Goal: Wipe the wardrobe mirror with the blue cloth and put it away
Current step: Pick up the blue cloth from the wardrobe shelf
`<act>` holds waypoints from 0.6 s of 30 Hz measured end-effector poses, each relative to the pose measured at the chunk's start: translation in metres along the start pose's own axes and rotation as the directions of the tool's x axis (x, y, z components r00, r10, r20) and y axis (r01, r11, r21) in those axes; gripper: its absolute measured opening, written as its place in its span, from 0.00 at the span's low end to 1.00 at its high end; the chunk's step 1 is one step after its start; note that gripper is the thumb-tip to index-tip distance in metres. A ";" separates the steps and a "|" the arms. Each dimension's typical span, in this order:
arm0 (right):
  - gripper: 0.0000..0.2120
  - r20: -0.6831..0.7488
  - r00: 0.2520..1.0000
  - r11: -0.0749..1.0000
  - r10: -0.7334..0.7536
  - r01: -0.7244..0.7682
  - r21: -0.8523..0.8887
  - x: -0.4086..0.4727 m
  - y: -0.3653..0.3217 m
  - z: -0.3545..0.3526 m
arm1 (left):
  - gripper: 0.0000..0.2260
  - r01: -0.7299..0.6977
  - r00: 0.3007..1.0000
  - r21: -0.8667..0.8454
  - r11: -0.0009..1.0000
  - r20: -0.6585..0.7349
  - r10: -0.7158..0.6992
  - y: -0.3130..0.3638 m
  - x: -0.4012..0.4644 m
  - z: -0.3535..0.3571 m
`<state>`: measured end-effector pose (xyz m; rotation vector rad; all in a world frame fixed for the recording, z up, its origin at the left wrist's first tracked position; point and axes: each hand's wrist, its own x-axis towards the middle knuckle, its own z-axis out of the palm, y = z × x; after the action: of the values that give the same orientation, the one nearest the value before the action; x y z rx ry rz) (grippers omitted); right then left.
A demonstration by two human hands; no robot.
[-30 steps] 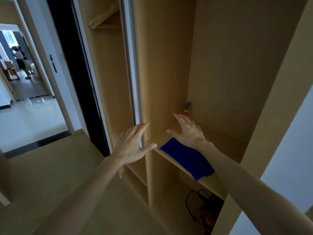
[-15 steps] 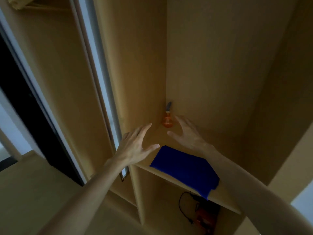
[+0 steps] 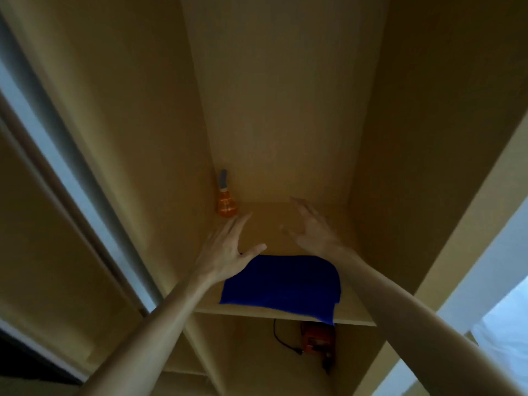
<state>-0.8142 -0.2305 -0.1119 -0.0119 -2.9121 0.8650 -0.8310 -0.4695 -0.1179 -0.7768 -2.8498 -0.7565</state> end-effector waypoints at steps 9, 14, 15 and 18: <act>0.34 0.106 0.993 0.999 0.052 -0.051 -0.008 -0.013 0.063 0.040 | 0.35 0.099 0.990 -0.085 0.991 0.112 -0.089 -0.003 0.019 0.063; 0.36 0.222 0.974 0.996 0.036 -0.017 -0.088 -0.017 0.087 0.078 | 0.33 0.128 0.974 -0.029 0.991 0.190 -0.120 -0.008 0.015 0.097; 0.40 0.264 0.964 0.994 0.034 -0.004 -0.113 -0.019 0.090 0.085 | 0.33 0.133 0.969 -0.016 0.991 0.210 -0.126 -0.011 0.015 0.103; 0.53 0.352 0.936 0.973 0.032 0.052 -0.226 -0.030 0.105 0.109 | 0.37 0.160 0.933 0.047 0.986 0.320 -0.166 -0.026 0.012 0.121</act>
<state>-0.7978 -0.2030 -0.2626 0.1568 -3.3307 0.5676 -0.8499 -0.4246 -0.2327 -0.7281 -3.2457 -0.6708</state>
